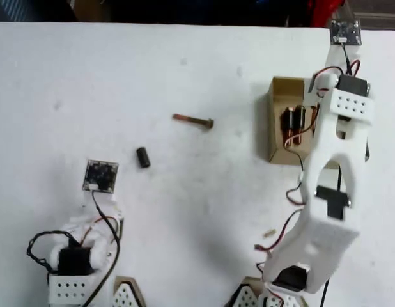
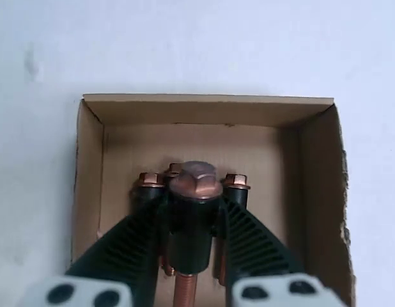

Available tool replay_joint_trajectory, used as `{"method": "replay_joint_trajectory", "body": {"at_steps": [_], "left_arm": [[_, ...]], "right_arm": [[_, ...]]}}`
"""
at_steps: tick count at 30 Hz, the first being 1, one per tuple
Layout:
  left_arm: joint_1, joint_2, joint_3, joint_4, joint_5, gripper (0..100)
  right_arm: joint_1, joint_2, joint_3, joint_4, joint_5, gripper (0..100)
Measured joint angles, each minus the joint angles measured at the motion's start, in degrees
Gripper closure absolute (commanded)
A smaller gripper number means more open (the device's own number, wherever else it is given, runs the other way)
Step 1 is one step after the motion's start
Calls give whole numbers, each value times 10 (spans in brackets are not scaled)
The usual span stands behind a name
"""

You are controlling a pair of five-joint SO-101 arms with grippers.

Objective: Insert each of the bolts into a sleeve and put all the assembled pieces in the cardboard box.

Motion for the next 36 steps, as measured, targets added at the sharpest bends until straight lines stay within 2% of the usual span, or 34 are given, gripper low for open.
{"method": "replay_joint_trajectory", "body": {"at_steps": [16, 19, 25, 36], "left_arm": [[0, 0, 0, 1, -3, 974], [0, 0, 0, 1, -3, 974], [0, 0, 0, 1, -3, 974], [0, -1, 0, 1, -3, 974]], "right_arm": [[24, 239, -192, -1, 0, 980], [24, 256, -208, -1, 0, 968], [23, 261, -214, 12, 0, 806], [18, 260, -247, 46, 0, 839]]}}
